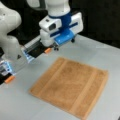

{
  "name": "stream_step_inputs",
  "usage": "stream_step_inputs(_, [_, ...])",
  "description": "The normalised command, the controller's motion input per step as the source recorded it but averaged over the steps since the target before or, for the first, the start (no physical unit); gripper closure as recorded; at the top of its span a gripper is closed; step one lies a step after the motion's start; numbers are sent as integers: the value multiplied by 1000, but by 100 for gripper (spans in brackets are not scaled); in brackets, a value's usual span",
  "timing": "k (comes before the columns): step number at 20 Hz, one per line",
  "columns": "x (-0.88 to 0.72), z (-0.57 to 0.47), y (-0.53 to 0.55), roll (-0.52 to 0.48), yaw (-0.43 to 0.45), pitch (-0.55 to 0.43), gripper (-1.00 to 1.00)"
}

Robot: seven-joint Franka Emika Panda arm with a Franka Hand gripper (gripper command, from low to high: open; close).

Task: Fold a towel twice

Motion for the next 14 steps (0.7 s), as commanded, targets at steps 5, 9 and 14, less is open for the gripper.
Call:
stream_step_inputs(5, [727,47,339,-211,-99,315,-100])
stream_step_inputs(9, [592,98,246,-233,19,414,-100])
stream_step_inputs(14, [526,42,302,-257,-2,353,-100])
